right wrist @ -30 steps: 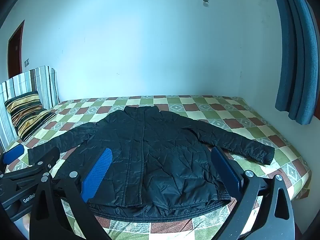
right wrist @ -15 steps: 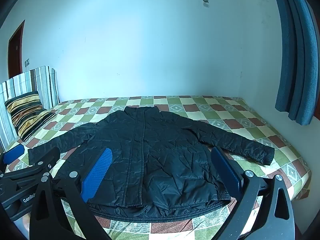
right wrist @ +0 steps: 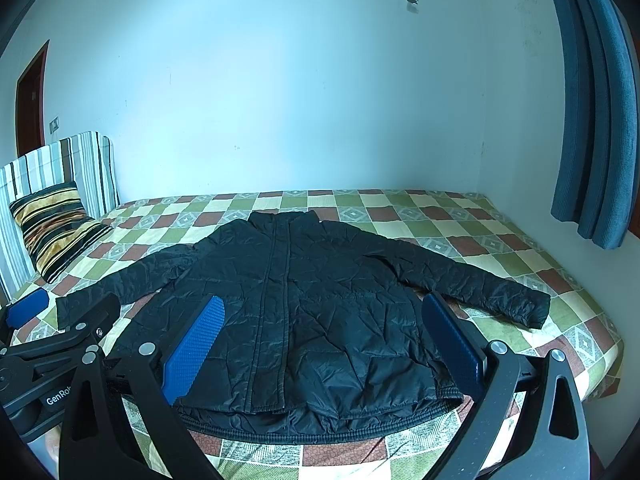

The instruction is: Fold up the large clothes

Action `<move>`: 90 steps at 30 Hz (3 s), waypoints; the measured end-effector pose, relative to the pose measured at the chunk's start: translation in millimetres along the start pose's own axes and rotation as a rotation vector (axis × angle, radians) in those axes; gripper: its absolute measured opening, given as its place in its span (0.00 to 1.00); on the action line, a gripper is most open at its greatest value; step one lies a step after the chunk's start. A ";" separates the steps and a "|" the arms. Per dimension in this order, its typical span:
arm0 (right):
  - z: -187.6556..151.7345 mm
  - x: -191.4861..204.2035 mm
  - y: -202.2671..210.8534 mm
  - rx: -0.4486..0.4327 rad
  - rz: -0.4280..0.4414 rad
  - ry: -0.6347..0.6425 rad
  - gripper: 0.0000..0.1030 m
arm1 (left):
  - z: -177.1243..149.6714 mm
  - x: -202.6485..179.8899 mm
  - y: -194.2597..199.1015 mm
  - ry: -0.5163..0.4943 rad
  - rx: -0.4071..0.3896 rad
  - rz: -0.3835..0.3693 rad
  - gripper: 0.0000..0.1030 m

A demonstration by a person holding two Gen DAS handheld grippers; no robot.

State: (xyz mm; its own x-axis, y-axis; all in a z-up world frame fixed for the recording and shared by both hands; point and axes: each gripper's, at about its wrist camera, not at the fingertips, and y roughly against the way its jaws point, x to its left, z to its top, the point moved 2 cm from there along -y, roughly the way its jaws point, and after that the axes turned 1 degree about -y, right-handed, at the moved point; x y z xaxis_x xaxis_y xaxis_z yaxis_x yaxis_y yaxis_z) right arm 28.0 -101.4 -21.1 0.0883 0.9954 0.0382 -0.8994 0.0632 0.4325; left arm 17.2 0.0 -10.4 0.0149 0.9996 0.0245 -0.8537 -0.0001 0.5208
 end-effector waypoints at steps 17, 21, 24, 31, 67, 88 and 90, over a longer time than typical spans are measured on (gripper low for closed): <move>-1.8 1.0 -1.8 0.001 0.001 -0.001 0.95 | -4.9 4.0 -1.2 0.001 0.003 0.000 0.98; -2.0 1.0 -1.9 0.002 0.000 0.000 0.95 | -4.0 3.5 -1.4 0.001 0.005 0.000 0.98; -2.1 0.8 -2.1 0.003 0.001 -0.001 0.95 | -4.0 3.5 -1.4 0.001 0.005 0.000 0.98; -2.5 0.8 -2.2 0.003 0.002 -0.002 0.95 | -4.0 3.5 -1.5 0.001 0.006 -0.001 0.98; -15.8 0.9 -15.6 0.032 0.013 0.001 0.95 | -23.0 8.9 -22.3 -0.015 0.033 -0.001 0.98; -33.2 -251.4 -153.5 0.167 -0.422 -0.379 0.95 | -37.8 156.4 -219.7 0.079 0.315 0.509 0.98; -37.4 -290.2 -170.8 0.196 -0.467 -0.434 0.95 | -41.6 169.1 -229.8 0.099 0.338 0.538 0.98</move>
State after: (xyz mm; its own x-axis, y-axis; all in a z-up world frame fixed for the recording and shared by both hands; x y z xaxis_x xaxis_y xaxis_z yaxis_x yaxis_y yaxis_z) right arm 140.0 -398.3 -139.8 0.6504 0.7449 0.1484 -0.6341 0.4250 0.6460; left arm 194.2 170.2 -161.4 -0.4312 0.8554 0.2869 -0.5173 -0.4949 0.6982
